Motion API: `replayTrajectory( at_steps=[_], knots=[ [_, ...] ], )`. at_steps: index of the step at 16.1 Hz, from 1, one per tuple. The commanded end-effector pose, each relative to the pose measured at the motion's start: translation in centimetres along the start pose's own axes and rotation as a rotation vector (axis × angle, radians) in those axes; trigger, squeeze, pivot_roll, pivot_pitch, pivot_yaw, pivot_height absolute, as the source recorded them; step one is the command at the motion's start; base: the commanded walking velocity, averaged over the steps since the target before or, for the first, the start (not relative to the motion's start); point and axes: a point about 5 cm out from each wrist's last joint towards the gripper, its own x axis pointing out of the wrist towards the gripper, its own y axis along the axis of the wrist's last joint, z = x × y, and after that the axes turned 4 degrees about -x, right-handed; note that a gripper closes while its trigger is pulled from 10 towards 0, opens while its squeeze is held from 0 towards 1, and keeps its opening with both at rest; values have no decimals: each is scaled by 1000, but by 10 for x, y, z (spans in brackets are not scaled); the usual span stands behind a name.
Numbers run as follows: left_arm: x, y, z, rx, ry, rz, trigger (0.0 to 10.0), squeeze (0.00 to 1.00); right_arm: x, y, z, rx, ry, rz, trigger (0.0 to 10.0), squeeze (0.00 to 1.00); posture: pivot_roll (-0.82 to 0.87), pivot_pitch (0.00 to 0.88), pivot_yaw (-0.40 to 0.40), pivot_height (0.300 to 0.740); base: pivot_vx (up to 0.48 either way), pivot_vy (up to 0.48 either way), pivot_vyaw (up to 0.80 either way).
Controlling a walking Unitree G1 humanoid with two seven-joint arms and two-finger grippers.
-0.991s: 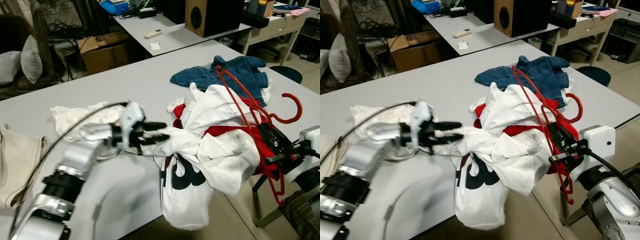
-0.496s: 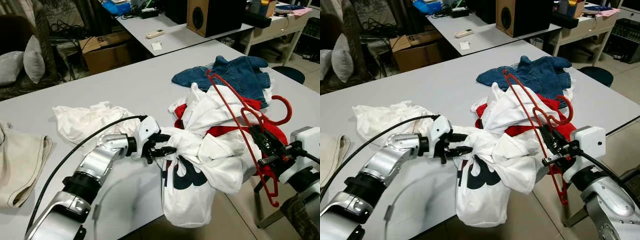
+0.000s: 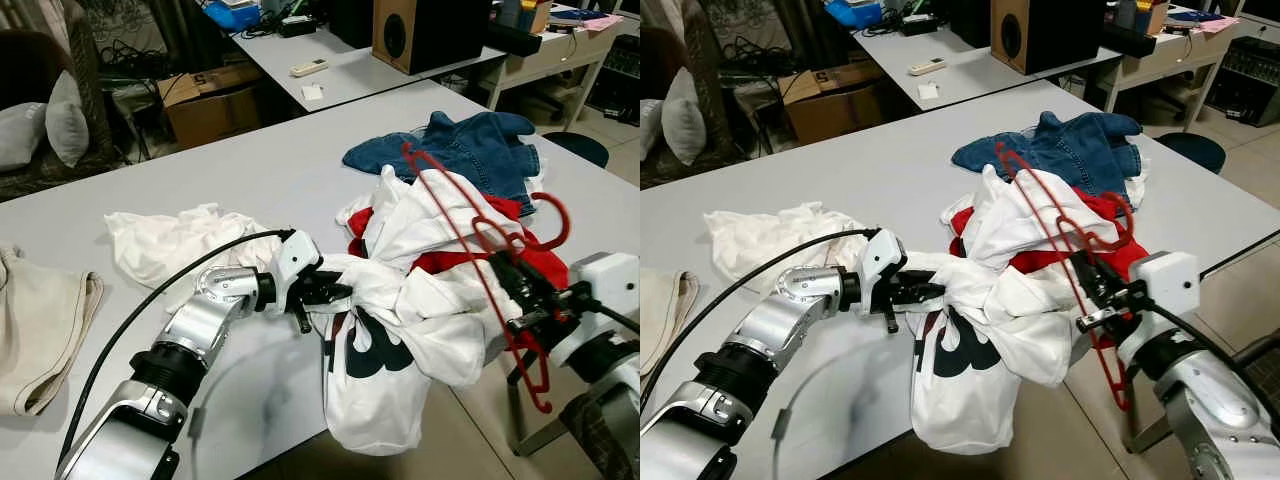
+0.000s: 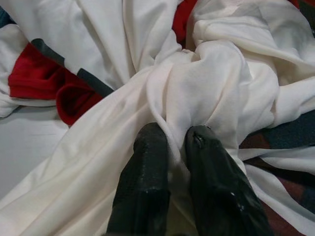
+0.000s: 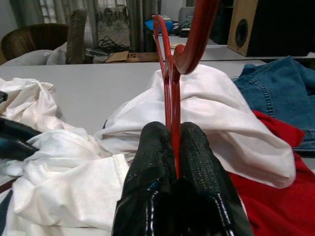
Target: Hang hanger
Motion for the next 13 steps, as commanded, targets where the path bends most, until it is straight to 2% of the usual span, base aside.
replayTrajectory(
  at_steps=[1,4,6,7,9,10,11,12,13],
  knots=[
    [-3,7,-5,10,15,18,0,0,2,3,0,-19,15,11,10000,0,-147,0,118,740,0,0,0],
    [-7,11,-8,-4,30,53,0,0,4,2,-1,-41,29,5,10000,0,-143,0,116,740,0,0,0],
    [-15,18,-15,-43,91,128,0,0,6,3,5,-63,-37,26,10000,0,-131,0,106,740,0,0,0],
    [-15,18,-15,-43,91,128,0,0,6,3,5,-63,-37,26,10000,0,-131,0,106,740,0,0,0],
    [-27,33,-30,-127,212,283,0,0,8,5,30,-68,-257,54,10000,0,-123,0,89,740,0,0,0],
    [-29,37,-34,-150,234,327,0,0,9,6,34,-57,-292,66,10000,0,-123,0,91,740,0,0,0],
    [-34,52,-41,-197,272,436,0,0,10,12,37,-45,-312,101,10000,0,-124,0,93,740,0,0,0],
    [-43,82,-54,-238,332,600,0,0,10,18,36,-19,-292,147,10000,0,-120,0,92,740,0,0,0],
    [-45,89,-58,-235,347,629,0,0,10,19,35,-16,-279,153,10000,0,-120,0,92,740,0,0,0]
  ],
)
